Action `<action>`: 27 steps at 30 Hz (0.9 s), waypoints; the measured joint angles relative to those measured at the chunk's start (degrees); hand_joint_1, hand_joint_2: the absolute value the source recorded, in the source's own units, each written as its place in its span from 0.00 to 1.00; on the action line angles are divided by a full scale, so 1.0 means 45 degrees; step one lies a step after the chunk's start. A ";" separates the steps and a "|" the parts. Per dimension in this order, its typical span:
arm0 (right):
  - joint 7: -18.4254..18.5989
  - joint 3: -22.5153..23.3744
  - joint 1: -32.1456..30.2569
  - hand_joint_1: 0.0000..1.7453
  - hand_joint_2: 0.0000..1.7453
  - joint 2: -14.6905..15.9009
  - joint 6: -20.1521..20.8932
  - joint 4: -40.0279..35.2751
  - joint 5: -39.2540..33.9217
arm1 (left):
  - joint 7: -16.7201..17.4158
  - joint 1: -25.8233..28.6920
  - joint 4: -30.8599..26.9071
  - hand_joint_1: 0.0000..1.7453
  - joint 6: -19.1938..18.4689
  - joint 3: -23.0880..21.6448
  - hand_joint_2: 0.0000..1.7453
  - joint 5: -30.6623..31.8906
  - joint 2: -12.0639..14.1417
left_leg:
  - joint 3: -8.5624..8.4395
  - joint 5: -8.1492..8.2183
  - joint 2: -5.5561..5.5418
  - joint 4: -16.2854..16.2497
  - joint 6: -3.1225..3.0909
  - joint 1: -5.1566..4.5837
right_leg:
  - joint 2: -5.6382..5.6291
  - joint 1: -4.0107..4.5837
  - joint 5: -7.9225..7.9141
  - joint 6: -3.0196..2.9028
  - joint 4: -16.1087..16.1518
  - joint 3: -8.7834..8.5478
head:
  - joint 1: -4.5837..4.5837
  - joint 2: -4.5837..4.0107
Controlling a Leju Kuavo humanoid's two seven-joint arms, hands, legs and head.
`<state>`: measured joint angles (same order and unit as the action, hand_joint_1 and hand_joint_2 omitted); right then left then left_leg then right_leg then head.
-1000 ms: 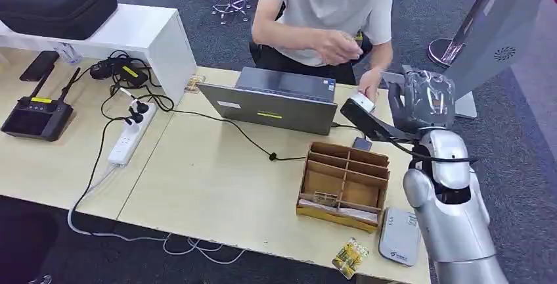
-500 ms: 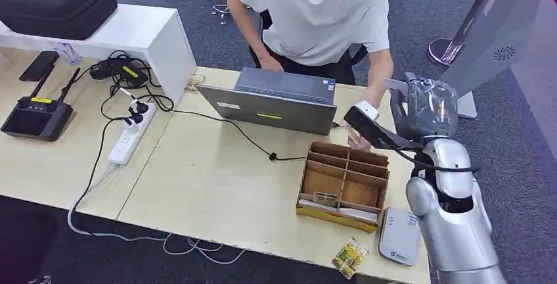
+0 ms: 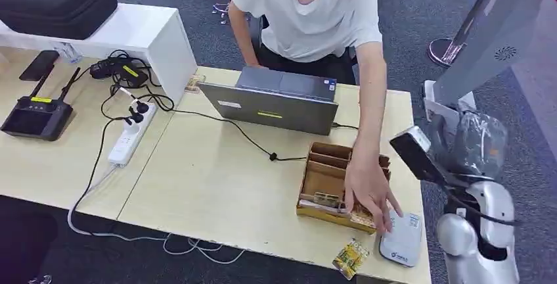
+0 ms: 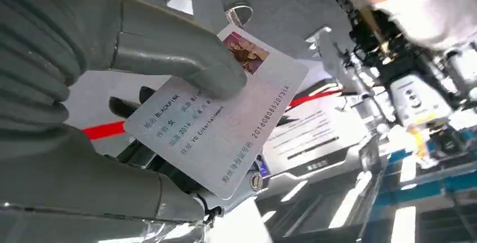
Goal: Pass the card to the sensor for recognition and then transmit it.
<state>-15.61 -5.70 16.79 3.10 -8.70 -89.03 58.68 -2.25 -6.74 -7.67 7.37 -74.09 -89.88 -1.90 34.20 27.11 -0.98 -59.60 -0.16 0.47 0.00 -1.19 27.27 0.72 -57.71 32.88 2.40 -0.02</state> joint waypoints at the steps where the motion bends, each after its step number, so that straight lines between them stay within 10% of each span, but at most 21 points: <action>1: -0.0233 0.0369 -0.0467 1.00 1.00 0.0000 -0.0063 -0.0311 -0.0014 | -0.0068 0.0019 0.0000 0.00 0.0005 0.0005 1.00 -0.0010 -0.0019 | 0.0006 0.0004 -0.0003 0.0001 0.0004 -0.0001 | 0.0005 -0.0001 0.0000 0.0000 0.0000 0.0001 | 0.0000 0.0000; 17: -0.1651 0.3093 -0.4210 1.00 1.00 -0.0370 -0.0379 -0.2374 -0.0237 | -0.0262 0.0094 0.0000 0.00 0.0058 0.0462 1.00 -0.0010 -0.0204 | -0.0001 0.0009 0.0002 0.0005 0.0009 0.0002 | 0.0001 0.0001 0.0002 -0.0001 -0.0002 -0.0002 | 0.0000 0.0000; 27: -0.1601 0.3107 -0.5440 1.00 1.00 -0.1209 -0.0975 -0.1258 0.1587 | -0.0262 0.0085 0.0000 0.00 -0.0034 0.0636 1.00 -0.0009 -0.0267 | -0.0004 0.0010 0.0008 0.0009 0.0006 0.0003 | 0.0000 0.0003 0.0012 -0.0010 -0.0004 -0.0001 | 0.0000 0.0000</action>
<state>-22.82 8.28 -7.69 -2.34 -13.09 -94.69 65.83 -3.43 -6.36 -7.67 7.21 -71.23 -89.92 -3.10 34.19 27.16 -0.95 -59.56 -0.13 0.49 0.00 -1.18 27.33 0.68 -57.72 32.87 2.40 -0.02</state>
